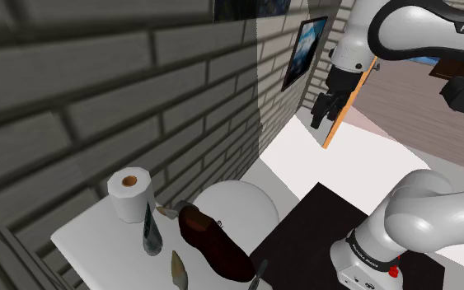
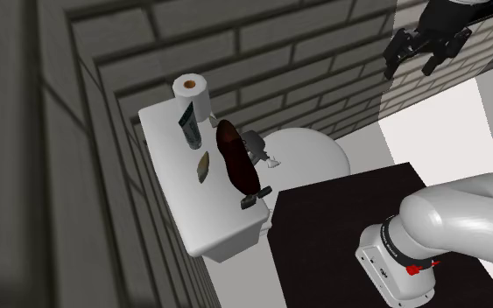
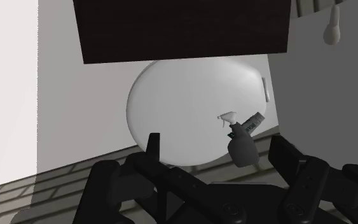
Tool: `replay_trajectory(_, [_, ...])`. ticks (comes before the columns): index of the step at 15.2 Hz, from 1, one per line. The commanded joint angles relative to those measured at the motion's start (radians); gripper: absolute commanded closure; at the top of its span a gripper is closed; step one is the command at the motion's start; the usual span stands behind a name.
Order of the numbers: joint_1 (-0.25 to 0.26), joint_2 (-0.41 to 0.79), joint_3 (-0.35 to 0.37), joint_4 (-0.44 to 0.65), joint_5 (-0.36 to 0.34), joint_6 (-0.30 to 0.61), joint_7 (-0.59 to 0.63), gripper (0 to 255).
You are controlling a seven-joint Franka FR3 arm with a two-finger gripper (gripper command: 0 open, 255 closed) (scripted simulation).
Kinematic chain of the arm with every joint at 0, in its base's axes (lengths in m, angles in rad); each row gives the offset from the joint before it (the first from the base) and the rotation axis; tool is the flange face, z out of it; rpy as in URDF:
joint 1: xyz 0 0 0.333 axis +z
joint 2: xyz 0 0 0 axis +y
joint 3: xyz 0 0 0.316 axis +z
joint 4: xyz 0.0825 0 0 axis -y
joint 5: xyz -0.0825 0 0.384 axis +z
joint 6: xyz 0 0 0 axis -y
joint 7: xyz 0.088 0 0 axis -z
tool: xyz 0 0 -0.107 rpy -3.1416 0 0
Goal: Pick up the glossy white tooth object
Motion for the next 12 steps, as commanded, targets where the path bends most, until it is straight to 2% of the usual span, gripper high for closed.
replay_trajectory(1, [0.0,0.0,0.0,0.0,0.0,0.0,0.0,0])
replay_trajectory(12, [0.107,0.226,0.188,0.012,0.131,0.205,0.161,0])
